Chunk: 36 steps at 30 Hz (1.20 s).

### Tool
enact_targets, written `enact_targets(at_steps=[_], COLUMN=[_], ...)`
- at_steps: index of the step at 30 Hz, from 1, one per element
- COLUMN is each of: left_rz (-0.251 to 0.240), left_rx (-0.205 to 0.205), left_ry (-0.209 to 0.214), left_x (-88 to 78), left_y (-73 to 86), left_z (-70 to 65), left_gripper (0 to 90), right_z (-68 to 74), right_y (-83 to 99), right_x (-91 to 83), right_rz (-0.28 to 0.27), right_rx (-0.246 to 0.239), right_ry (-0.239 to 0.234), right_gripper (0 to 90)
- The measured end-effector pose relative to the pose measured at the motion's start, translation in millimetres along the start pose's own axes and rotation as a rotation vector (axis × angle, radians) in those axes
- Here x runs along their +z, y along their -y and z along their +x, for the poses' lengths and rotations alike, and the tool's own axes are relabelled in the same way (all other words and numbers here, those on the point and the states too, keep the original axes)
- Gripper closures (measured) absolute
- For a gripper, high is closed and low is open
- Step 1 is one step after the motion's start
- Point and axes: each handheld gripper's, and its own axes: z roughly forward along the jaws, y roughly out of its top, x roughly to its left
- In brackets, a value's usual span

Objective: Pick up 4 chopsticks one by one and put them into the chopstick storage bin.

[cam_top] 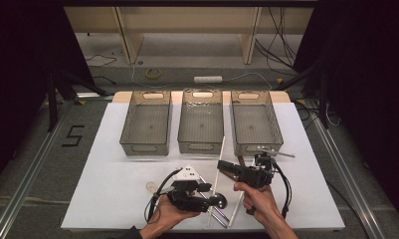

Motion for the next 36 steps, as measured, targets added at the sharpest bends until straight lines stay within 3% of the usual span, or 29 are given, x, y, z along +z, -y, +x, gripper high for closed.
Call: enact_targets(at_steps=[6,12,14,21,25,27,29,30,31,33,34,35,36], left_rz=[0.026,0.042,0.046,0.051,0.052,0.052,0.055,0.054,0.055,0.05,0.05,0.043,0.042], left_rx=[-0.031,-0.042,-0.044,-0.128,-0.131,-0.125,-0.125,-0.125,-0.124,-0.113,-0.113,-0.117,-0.116], left_ry=[0.024,0.023,0.019,0.016,-0.013,-0.032,-0.043,-0.046,-0.058,-0.076,-0.076,-0.083,-0.085], left_x=[2.2,3.1,3.0,-1.1,-6.3,-8.6,-10.6,-12.1,-16.0,-21.2,-21.2,-23.6,-26.5], left_y=[0.5,1.1,0.6,-0.9,-3.4,-4.5,-5.4,-5.8,-7.4,-9.4,-9.4,-10.3,-11.3], left_z=[2.6,3.1,2.7,8.5,13.6,14.8,17.2,18.6,21.2,23.6,23.6,24.7,26.6], left_gripper=[61.4,75.9,77.1,81.3,83.6,83.7,83.7,83.7,83.6,83.7,83.7,83.7,83.7], right_z=[1.7,2.8,2.5,3.1,3.7,1.6,-0.7,-0.7,-3.1,-6.7,-6.7,-7.9,-10.0], right_y=[1.6,2.5,2.9,3.4,1.3,-1.6,-3.2,-3.2,-5.0,-6.8,-6.8,-7.5,-8.2], right_x=[4.0,4.9,4.6,3.7,-0.2,-4.8,-9.1,-9.1,-14.3,-19.4,-19.4,-21.8,-26.4], right_rz=[0.001,-0.006,-0.01,-0.024,-0.034,-0.045,-0.043,-0.043,-0.029,-0.015,-0.015,-0.003,0.012], right_rx=[0.002,-0.001,0.0,-0.001,-0.013,-0.015,-0.023,-0.023,-0.042,-0.064,-0.064,-0.075,-0.103], right_ry=[-0.004,-0.006,-0.006,-0.017,-0.027,-0.029,-0.018,-0.018,0.03,0.08,0.08,0.116,0.18], right_gripper=[87.6,87.5,87.5,86.8,82.9,69.9,61.2,61.2,56.8,51.8,51.8,49.9,46.3])
